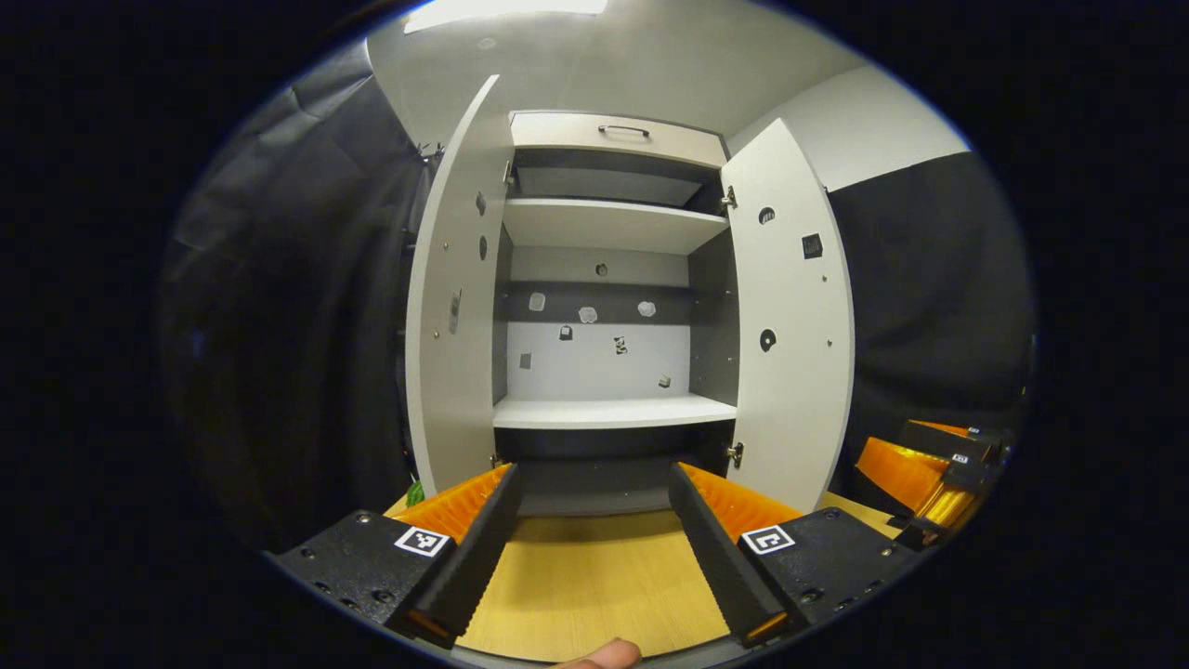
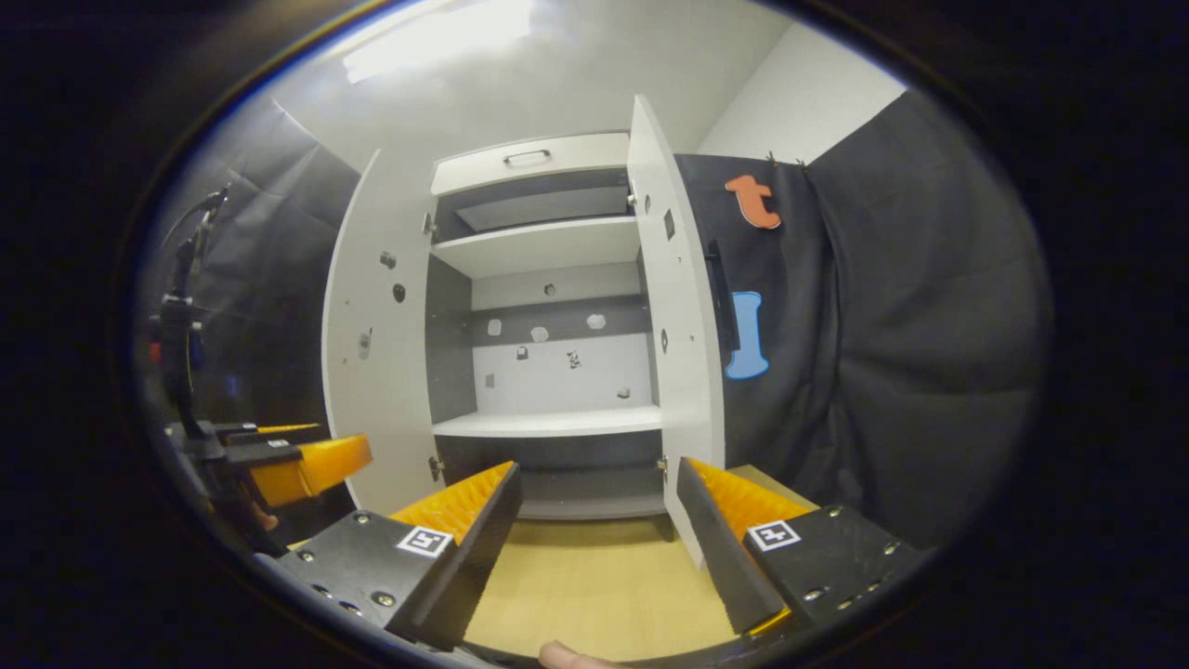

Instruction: Open the right door of the double-door shoe cabinet with the right hand, and open the left door with the left hand.

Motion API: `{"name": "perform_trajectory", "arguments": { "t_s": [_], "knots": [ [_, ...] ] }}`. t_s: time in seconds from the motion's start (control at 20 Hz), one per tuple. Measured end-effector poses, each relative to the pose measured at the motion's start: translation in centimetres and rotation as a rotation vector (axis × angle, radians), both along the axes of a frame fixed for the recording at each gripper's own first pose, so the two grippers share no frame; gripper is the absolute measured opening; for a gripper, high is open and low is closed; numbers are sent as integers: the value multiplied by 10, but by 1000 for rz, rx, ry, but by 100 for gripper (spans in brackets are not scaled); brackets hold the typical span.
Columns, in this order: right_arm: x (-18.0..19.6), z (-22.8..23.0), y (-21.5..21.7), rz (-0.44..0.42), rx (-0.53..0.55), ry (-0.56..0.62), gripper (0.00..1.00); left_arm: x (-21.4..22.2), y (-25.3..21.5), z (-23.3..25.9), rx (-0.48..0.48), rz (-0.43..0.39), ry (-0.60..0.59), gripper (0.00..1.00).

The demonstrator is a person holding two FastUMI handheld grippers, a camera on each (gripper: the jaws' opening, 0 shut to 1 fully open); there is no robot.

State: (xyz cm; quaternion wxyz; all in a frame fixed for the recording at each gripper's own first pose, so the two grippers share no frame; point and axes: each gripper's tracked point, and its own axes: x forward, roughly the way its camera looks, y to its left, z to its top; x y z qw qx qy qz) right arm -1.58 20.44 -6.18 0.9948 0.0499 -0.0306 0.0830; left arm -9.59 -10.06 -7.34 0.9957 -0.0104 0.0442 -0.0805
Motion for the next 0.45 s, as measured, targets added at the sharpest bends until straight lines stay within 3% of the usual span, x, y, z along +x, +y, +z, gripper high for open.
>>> {"name": "perform_trajectory", "arguments": {
  "t_s": [0.45],
  "knots": [
    [4, 1, 21, 26, -19, 12, 99, 6, 18, 9, 7, 30, -33, 98]
  ]
}}
